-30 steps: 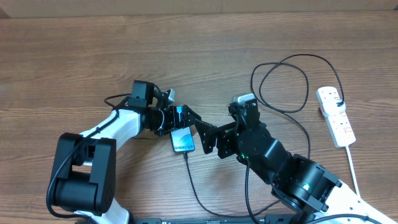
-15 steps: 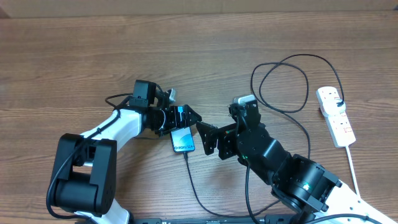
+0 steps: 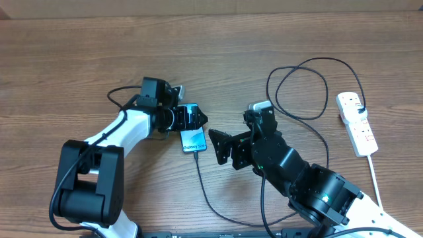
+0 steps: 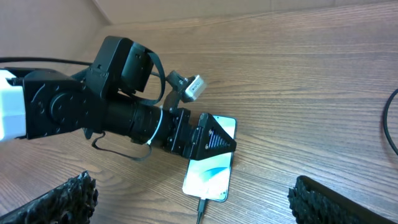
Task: Plug charger to phone and switch on socket
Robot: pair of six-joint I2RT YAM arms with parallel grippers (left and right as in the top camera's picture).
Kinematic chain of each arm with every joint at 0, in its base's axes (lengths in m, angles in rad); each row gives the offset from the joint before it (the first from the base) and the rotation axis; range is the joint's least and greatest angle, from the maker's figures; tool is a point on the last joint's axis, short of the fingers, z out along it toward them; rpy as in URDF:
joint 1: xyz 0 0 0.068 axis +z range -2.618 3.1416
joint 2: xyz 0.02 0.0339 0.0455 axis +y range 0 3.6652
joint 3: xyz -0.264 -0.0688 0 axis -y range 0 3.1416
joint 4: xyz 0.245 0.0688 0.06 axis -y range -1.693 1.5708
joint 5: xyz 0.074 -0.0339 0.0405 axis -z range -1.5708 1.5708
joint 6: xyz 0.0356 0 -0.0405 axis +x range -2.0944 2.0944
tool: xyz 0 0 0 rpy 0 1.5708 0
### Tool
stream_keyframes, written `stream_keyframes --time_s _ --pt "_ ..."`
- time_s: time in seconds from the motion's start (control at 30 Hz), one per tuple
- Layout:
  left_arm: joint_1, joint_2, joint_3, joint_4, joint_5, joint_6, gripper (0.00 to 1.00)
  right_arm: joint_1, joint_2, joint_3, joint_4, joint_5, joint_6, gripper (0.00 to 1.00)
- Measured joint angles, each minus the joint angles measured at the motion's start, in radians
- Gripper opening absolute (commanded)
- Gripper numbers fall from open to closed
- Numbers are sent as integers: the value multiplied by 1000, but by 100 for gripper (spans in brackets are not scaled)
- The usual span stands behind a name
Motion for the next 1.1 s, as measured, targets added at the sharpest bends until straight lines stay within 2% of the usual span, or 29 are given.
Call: stream_keyframes --time_s 0.2,0.4,0.5,0.6,0.73,0.9,1.1 --pt "1 4 7 -14 -3 76 100 0 0 0 -1 6 0 100" --pt "1 6 14 -21 -12 102 100 0 0 0 0 21 0 100" --pt "2 14 48 -74 -40 102 100 0 0 0 -5 26 8 100" --pt "21 18 93 -177 -94 102 100 0 0 2 -57 62 64 100" --pt "45 -10 140 -281 -183 98 100 -29 1 5 -201 135 222 100" --pt "45 -278 188 -338 -252 79 100 -140 2 6 -351 178 396 100" --pt "38 -705 229 -473 -364 75 100 -297 2 6 -389 192 468 100"
